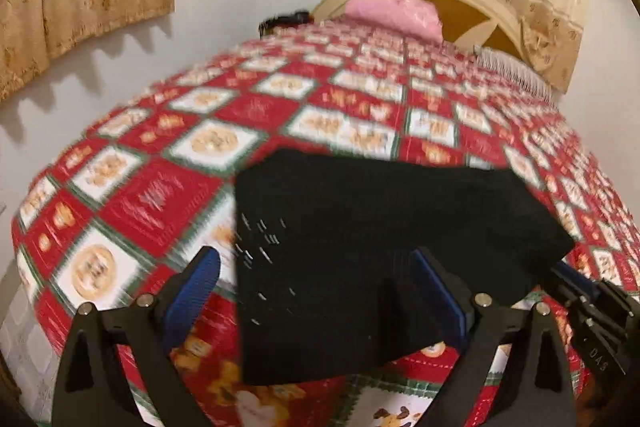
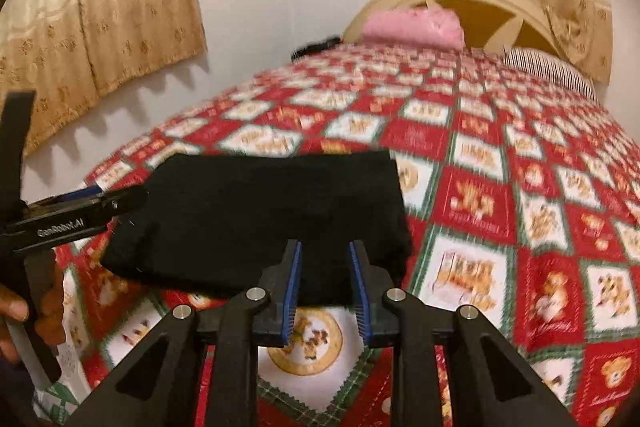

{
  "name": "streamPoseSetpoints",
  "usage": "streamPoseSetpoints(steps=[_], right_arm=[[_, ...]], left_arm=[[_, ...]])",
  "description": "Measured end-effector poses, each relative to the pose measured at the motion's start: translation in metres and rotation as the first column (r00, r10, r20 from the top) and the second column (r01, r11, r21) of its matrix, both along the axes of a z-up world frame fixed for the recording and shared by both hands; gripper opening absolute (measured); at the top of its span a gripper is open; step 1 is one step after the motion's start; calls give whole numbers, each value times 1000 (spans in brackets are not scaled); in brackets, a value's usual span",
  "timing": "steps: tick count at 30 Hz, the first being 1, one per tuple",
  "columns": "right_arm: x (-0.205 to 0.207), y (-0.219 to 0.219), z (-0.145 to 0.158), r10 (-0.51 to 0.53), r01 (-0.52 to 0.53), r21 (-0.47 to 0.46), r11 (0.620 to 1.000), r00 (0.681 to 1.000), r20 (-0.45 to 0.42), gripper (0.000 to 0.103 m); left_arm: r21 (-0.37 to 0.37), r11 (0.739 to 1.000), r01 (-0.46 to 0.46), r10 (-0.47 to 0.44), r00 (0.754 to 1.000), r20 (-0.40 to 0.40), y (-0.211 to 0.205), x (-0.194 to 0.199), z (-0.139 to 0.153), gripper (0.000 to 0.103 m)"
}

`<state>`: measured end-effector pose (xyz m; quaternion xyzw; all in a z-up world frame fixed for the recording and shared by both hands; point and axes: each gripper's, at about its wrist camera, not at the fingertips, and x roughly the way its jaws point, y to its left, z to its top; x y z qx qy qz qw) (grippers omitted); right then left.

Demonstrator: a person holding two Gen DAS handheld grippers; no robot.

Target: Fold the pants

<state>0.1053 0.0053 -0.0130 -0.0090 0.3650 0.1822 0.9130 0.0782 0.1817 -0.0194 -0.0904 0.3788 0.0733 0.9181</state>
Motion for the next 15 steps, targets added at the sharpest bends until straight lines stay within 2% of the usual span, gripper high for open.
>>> streamPoseSetpoints(steps=[2,3,4,5,7,11,15], right_arm=[[11,-7,-19,-39,40,10,999,996,-85,25],[14,-11,-27,-56,57,11,998,991,-118,25],[19,-18,-37,-59,69,62,996,986,-155,26],[19,-24,-39,-57,76,115,990,985,-163,26],[21,-33,-42,-48,81,179,981,981,-185,26],[16,-26,-41,-50,76,156,985,985,-163,27],[8,-22,-37,-65,80,105,991,988,-137,27]], left_arm=[[3,1000,-18,18,999,-47,0,2,-13,98],[-19,999,-26,24,997,-67,4,1,-21,98],[-52,998,-28,25,997,-72,8,0,-26,99],[-115,993,-39,32,997,-65,16,-3,-31,100],[-148,988,-51,44,998,-51,20,-6,-33,101],[-70,996,-49,46,998,-48,7,-8,-31,102],[-61,997,-49,45,997,-65,6,-14,-30,102]])
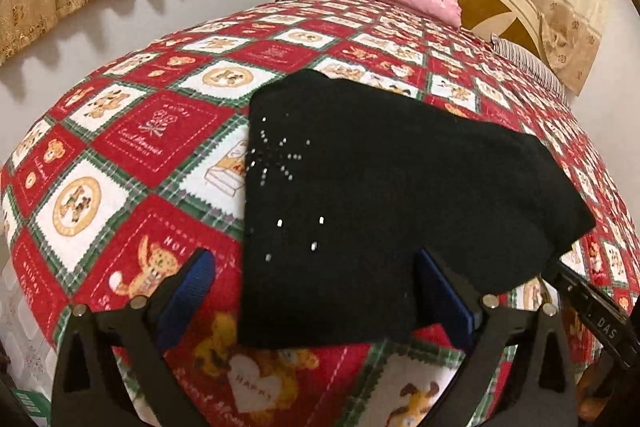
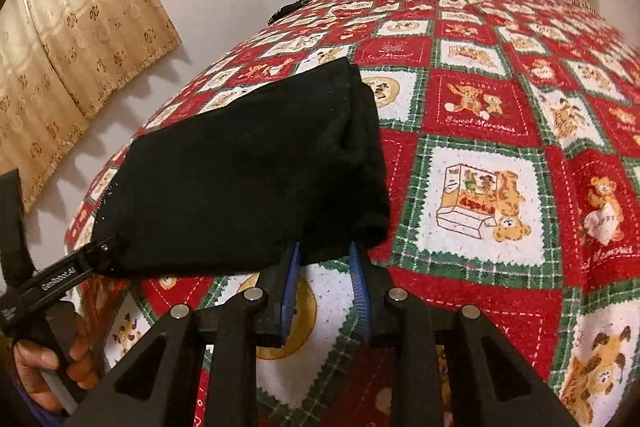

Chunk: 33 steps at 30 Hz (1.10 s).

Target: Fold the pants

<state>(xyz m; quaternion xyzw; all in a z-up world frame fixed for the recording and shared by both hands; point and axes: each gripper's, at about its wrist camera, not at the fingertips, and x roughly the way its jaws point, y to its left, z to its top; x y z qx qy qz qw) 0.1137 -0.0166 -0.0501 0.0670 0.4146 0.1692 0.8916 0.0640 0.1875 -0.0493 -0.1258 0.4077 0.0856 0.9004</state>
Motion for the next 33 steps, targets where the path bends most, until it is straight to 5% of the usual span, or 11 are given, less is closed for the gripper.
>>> streamPoseSetpoints(steps=[3,6,8,10,24,33], right_arm=[[-14,-1,10,-51,53,-49,997,998,33,27],[-41,-4,22,-111,112,-1,994,990,88,32],[-67,-5,31,-149,148,22,989,979,141,60],[-89,-1,38,-165,162,34,986,967,193,70],[-164,21,56,-169,177,-6,984,950,264,71],[-204,12,88,-235,247,18,969,892,387,71]], left_arm=[[51,999,0,0,1000,4,-2,-12,5,102],[116,993,-2,0,1000,19,-4,-23,10,102],[164,986,-9,2,999,43,-7,-33,16,102],[199,980,-9,-4,998,67,-10,-42,21,102],[246,969,21,-55,989,134,-32,-106,38,102],[223,974,38,-88,972,218,-42,-137,50,102]])
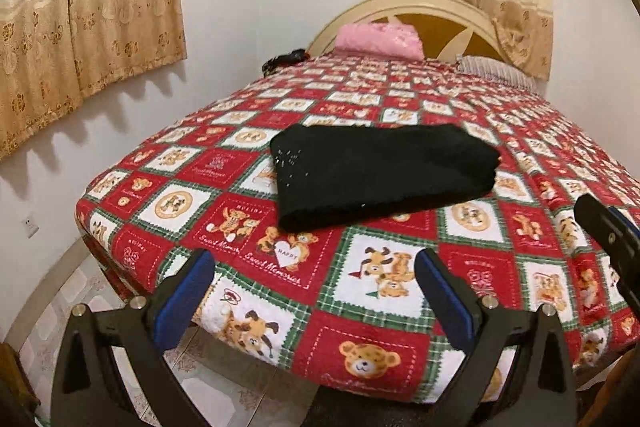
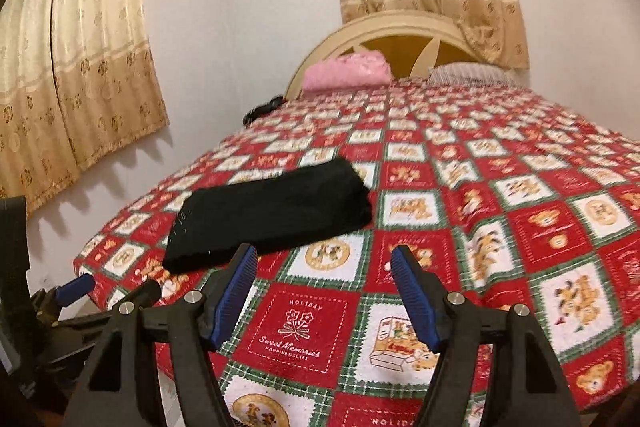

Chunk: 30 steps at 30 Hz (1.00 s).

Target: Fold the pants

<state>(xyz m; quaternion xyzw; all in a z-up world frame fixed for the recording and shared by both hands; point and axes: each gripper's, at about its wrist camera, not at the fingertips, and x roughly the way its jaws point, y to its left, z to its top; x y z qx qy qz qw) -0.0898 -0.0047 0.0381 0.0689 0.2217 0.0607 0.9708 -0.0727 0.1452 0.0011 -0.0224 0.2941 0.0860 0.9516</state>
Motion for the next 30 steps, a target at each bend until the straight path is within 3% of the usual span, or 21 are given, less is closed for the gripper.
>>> streamPoseSetpoints(steps=[30], right_arm=[[-25,-11,12,-51,49,38,998,998,31,73]], left_arm=[[43,999,9,-12,998,70,-15,-27,19,102]])
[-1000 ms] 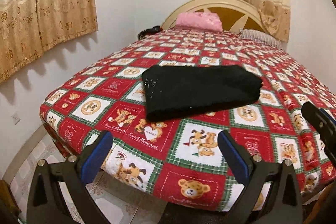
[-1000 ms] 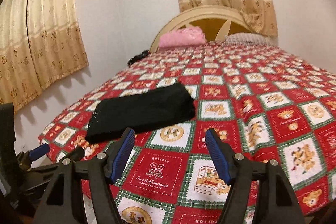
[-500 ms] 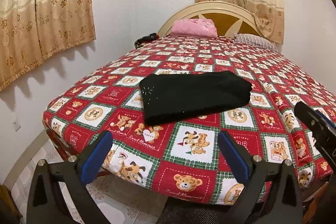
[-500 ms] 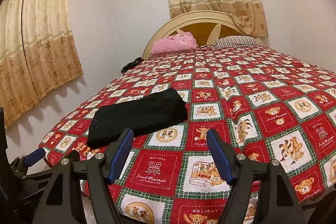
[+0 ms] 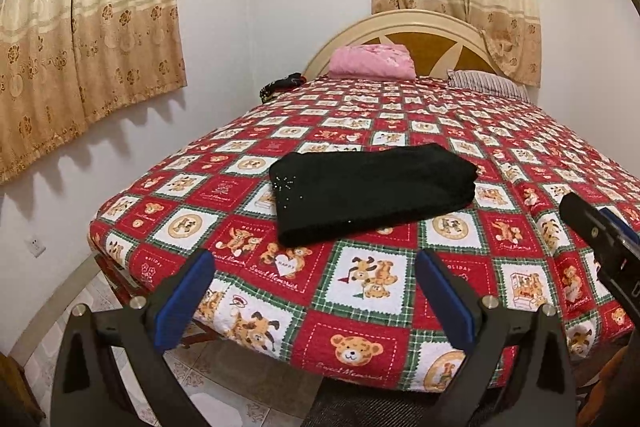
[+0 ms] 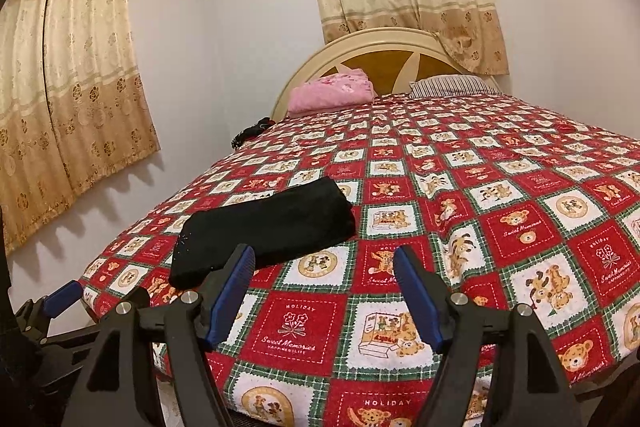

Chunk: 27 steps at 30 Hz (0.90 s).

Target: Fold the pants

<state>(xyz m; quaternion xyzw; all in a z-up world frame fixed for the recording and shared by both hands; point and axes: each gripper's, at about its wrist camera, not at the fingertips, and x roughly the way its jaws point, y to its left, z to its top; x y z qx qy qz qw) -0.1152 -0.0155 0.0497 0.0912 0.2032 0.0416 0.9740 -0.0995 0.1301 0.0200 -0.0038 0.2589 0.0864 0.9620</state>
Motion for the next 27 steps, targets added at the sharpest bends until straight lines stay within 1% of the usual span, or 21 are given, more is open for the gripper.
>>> streamPoseSetpoints(steps=[13,20,27], right_arm=[[2,2,0,2,-2,-3,1000,1000,0,73],[2,1,0,0,0,-3,1000,1000,4,73],[2,1,0,0,0,-5,1000,1000,-1,73]], left_arm=[[5,1000,-6,6,1000,0,1,-1,1,102],[28,1000,-4,3,1000,6,-2,-1,2,102],[50,999,-12,12,1000,-7,-3,1,2,102]])
